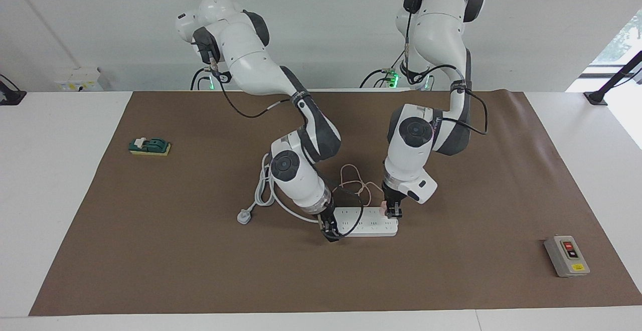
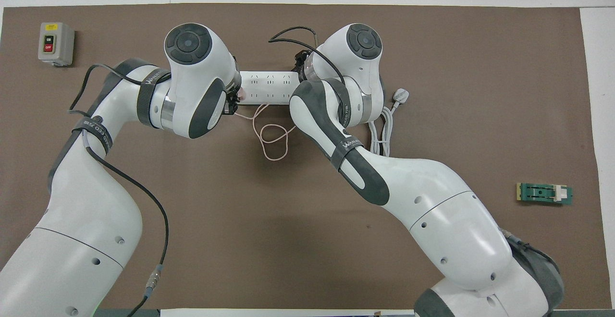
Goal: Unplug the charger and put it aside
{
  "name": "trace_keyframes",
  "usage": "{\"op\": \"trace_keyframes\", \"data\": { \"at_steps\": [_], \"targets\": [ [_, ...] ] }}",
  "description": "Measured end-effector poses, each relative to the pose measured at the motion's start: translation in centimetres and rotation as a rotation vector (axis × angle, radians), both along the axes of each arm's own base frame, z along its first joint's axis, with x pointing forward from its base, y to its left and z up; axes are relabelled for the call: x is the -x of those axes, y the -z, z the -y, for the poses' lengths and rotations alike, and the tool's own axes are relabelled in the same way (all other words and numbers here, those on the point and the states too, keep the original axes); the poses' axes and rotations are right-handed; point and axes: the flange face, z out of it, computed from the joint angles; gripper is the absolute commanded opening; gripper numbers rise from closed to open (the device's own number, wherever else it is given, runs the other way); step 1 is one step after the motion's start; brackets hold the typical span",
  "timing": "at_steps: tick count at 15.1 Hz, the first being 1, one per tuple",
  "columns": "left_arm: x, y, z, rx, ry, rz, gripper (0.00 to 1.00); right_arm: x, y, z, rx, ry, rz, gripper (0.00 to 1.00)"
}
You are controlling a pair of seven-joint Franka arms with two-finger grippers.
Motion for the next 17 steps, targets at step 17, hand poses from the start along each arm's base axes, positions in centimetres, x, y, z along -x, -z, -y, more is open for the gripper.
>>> {"op": "trace_keyframes", "data": {
  "at_steps": [17],
  "targets": [
    [-1.1,-8.4,-3.9,-0.005,0.002,-0.020,0.00,-0.1,0.4,0.9,-0.055,0.008,-0.013,0.51]
  ]
}}
